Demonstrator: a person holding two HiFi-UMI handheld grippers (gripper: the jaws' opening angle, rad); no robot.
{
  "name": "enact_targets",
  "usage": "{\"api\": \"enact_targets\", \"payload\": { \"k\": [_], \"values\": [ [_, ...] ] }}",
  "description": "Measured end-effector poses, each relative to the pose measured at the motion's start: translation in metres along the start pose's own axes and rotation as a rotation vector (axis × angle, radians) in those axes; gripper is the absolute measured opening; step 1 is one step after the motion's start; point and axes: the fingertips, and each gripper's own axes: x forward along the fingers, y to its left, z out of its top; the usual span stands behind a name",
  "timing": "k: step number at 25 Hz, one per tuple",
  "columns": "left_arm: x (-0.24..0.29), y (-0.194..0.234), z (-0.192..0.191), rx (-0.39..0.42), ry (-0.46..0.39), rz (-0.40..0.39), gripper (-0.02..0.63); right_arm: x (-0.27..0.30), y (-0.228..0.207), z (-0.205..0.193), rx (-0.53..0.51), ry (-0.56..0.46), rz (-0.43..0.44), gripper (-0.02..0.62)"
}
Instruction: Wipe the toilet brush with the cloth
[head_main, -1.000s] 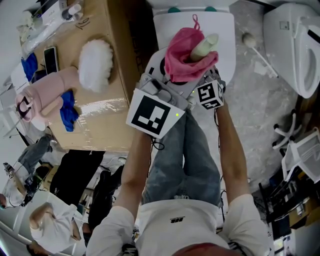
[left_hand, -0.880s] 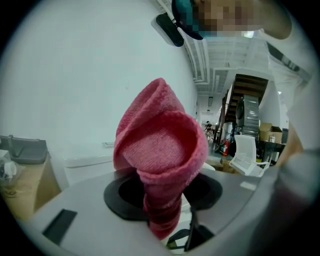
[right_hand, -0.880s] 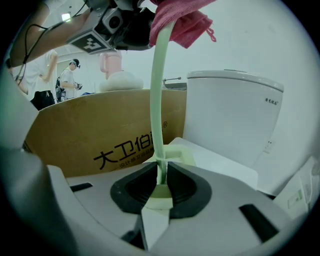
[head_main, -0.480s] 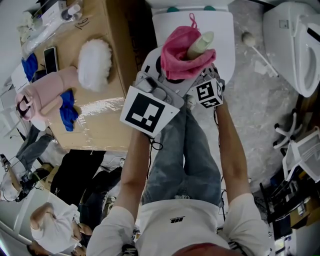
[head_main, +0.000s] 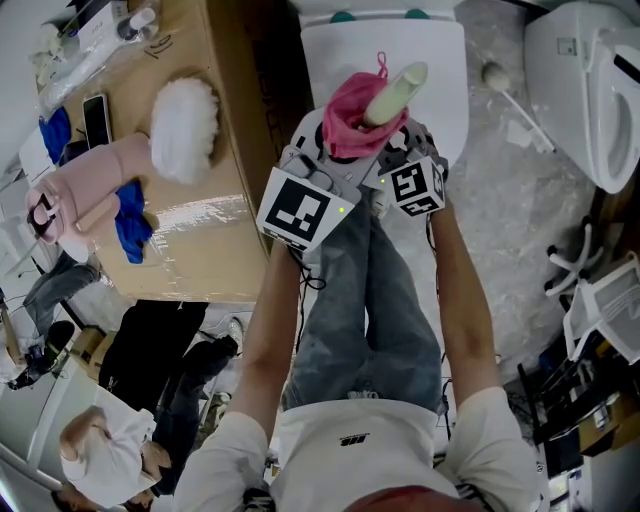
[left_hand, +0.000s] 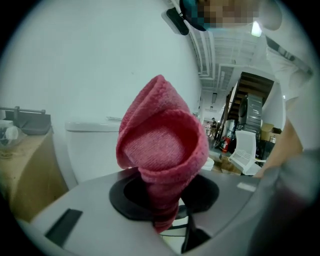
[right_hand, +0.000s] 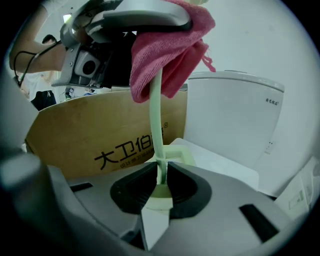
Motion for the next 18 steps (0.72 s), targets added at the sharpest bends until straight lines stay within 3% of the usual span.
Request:
{"api": "enact_targets", "payload": {
  "k": [18],
  "values": [
    [0.023,0.014,-0.115,-0.004,0.189,0.02,0.136,0.001,0.001,0.0,-0.001,-0.019,-0.006,0.058]
  ]
}}
